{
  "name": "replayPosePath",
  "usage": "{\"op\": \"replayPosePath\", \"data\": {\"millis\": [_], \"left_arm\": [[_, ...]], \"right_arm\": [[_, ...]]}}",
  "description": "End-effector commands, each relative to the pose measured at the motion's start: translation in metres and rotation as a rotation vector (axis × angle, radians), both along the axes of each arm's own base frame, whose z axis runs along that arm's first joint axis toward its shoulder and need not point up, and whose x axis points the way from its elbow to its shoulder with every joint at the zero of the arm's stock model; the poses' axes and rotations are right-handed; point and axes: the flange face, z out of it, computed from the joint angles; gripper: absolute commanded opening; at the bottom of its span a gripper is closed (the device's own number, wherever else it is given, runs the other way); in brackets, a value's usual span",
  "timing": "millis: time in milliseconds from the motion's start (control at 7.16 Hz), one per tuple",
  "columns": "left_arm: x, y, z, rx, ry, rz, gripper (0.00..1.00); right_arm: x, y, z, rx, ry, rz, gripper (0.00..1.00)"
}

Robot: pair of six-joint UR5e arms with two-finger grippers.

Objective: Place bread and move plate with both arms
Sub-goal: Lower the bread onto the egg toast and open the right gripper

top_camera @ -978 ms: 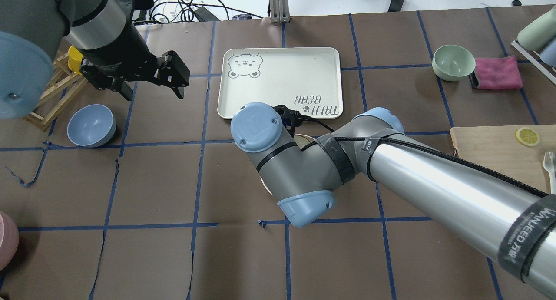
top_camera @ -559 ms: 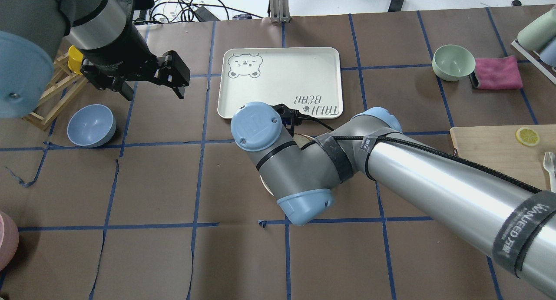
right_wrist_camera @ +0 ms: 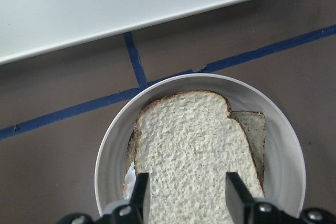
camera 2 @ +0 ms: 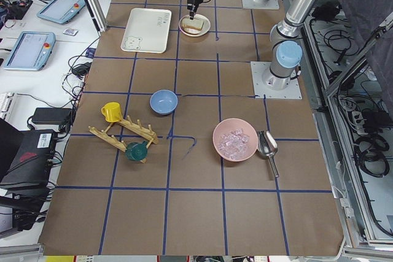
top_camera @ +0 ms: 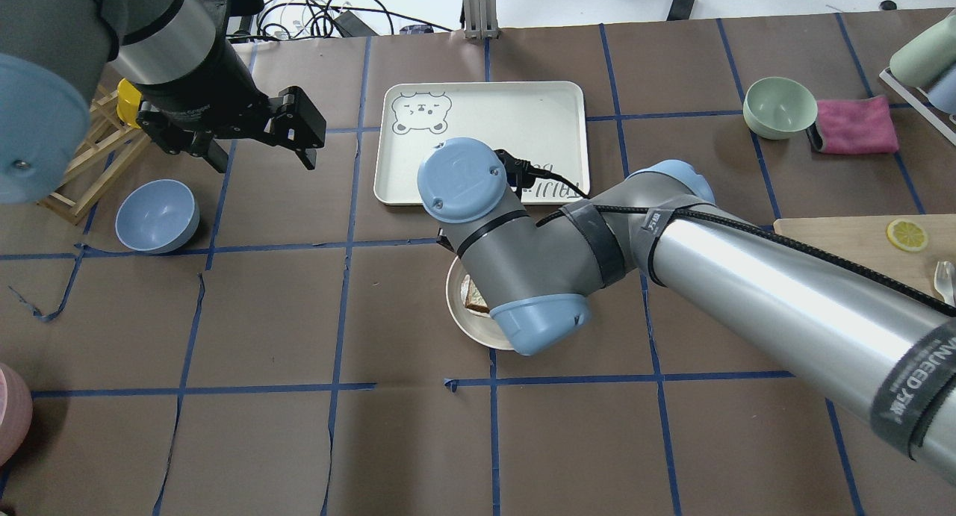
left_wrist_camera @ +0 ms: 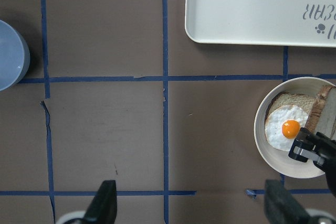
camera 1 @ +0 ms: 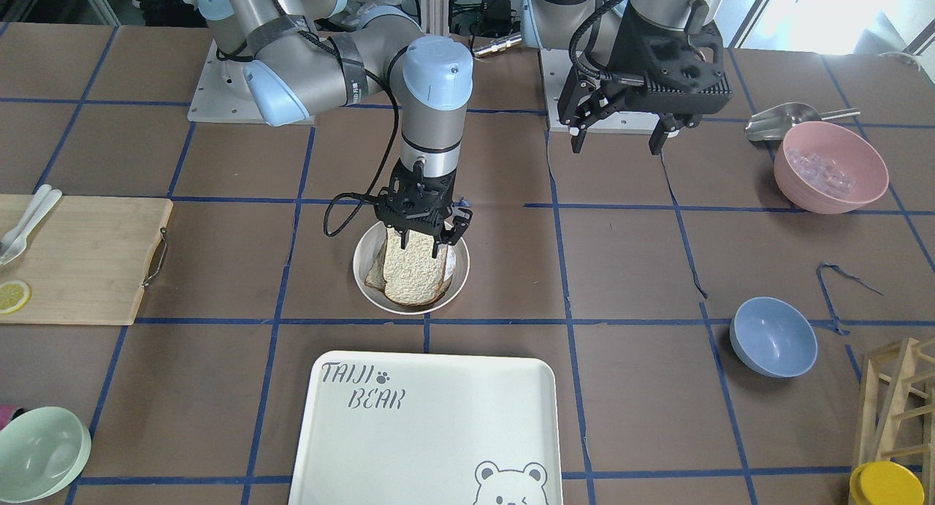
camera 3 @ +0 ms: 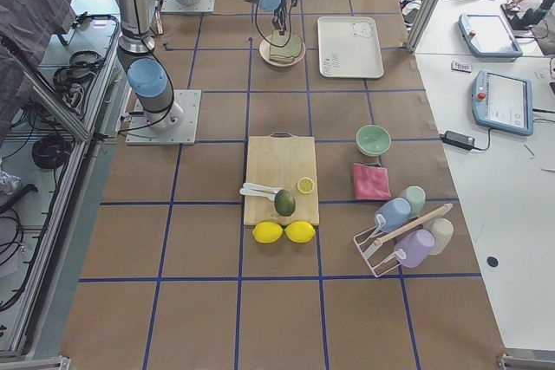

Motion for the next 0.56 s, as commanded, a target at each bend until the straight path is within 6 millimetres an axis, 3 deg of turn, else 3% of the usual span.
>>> {"op": "replayPosePath", "data": {"millis": [0,279,419], "left_arm": [[0.000,0.000,-0.001,0.003,-0.001,-0.020,1.00],[0.000,-0.006,0.000,-0.001,-0.011,-0.030,1.00],[0.000,-0.015,-0.013,0.009,-0.002,-0.028,1.00]], "right_arm": [[-0.008,-0.017,0.029,0.039,-0.040,-0.017,1.00],[-0.057,-0.050,0.089,0.074,-0.007,0.050,1.00],[-0.094,-0.066,0.128,0.094,0.015,0.126,1.00]]}}
